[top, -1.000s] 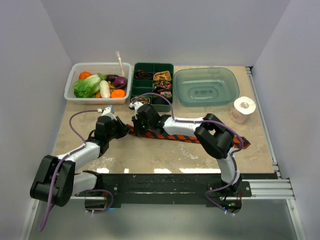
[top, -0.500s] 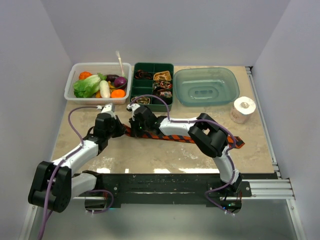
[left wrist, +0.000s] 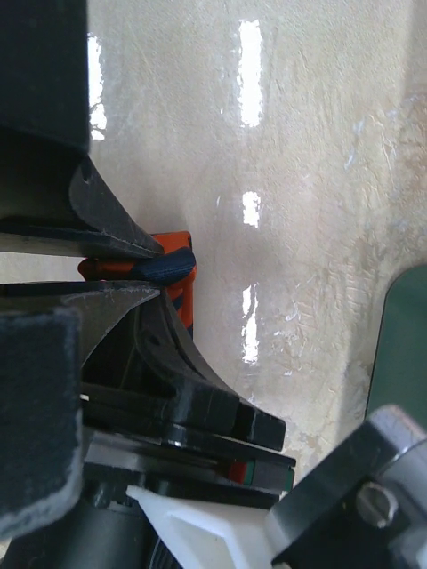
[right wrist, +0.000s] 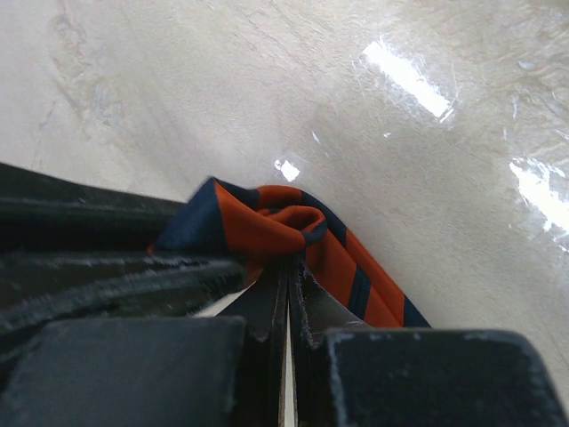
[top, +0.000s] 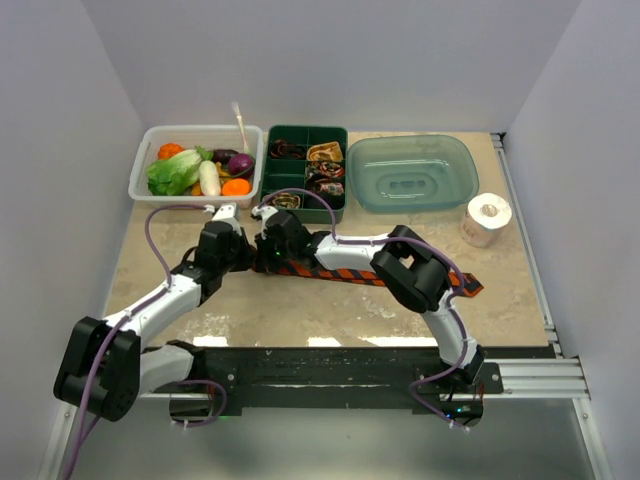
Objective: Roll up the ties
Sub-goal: Roll the tie at the center of the board.
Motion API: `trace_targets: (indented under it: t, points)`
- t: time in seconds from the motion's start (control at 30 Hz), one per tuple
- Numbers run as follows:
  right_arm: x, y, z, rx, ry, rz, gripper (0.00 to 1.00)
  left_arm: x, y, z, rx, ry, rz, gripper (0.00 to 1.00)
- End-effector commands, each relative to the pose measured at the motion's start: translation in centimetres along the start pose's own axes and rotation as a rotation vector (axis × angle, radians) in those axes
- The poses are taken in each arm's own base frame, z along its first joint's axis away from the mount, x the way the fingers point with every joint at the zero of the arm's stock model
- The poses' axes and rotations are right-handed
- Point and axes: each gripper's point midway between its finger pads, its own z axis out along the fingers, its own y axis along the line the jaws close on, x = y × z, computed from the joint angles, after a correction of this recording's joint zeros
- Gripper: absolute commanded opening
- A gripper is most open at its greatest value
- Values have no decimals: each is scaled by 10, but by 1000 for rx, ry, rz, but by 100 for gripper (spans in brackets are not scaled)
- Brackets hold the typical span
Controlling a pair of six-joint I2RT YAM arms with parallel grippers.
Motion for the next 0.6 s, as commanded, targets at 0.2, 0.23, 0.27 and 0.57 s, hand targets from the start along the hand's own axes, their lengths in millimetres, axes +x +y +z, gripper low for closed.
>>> trace_targets:
  t: [0.2,0.23,0.27,0.57]
  points:
    - [2,9,11,-51,-3,31,0,-19,-20,3,26,-43,29,0]
    - [3,9,10,-54,-7,37,0,-19,-17,3,11,-43,29,0]
    - [2,10,9,-57,-12,49,0,-20,-16,2,6,-47,30,0]
    - [-2,26,15,-172,-54,168,0,-24,-10,-4,-39,-49,38,0]
